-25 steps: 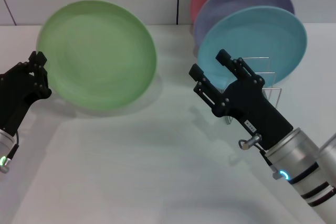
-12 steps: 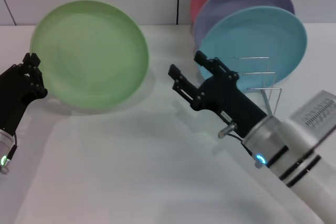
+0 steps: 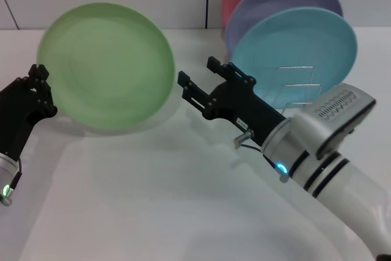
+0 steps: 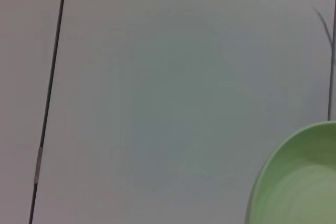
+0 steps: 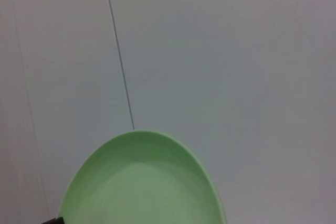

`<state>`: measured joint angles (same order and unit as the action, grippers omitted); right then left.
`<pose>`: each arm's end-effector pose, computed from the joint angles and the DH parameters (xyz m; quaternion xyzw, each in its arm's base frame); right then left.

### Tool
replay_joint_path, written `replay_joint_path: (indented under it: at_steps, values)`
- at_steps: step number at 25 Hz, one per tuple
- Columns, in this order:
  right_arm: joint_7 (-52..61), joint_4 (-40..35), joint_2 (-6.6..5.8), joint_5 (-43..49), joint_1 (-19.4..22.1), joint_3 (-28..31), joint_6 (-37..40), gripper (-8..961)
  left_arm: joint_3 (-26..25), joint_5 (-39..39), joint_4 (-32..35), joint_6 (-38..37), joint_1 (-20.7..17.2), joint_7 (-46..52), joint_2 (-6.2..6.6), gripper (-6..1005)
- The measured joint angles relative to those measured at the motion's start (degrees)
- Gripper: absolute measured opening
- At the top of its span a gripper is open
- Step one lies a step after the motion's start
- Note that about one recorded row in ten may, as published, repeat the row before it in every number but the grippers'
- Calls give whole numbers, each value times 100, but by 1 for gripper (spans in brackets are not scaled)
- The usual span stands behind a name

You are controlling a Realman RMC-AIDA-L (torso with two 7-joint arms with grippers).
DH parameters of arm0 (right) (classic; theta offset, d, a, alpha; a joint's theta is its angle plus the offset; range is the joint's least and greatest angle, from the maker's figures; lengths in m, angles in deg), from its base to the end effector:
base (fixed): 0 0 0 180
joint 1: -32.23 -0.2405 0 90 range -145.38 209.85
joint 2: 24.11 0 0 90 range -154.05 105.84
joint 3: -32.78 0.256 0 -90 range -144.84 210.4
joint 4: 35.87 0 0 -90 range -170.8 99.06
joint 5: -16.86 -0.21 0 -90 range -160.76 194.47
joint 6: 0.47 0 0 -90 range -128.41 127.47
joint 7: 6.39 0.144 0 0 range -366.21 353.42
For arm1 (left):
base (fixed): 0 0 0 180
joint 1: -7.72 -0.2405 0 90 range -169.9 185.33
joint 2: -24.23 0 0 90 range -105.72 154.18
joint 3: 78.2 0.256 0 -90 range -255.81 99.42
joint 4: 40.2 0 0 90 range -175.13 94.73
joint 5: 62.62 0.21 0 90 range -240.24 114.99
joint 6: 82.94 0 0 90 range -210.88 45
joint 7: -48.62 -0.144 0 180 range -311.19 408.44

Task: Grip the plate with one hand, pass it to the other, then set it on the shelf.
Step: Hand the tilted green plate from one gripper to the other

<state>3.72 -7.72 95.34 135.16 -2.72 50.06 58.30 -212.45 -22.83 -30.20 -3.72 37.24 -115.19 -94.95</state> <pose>0.1928 0.3284 -0.1216 -0.8185 0.2200 0.3834 0.3670 -0.3237 0.3101 -0.0237 -0.7025 -0.2518 -0.3509 0.5656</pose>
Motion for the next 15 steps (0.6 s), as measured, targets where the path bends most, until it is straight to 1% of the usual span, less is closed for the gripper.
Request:
replay_joint_path:
  at_steps: [8, 15]
  values:
    - [26, 41, 0, 1, -237, 131, -590, 701, -7, 3, 72, 68, 18, -37, 0, 31]
    - [29, 124, 0, 1, -385, 261, -1063, 701, -267, 12, 330, 106, 132, -362, 0, 31]
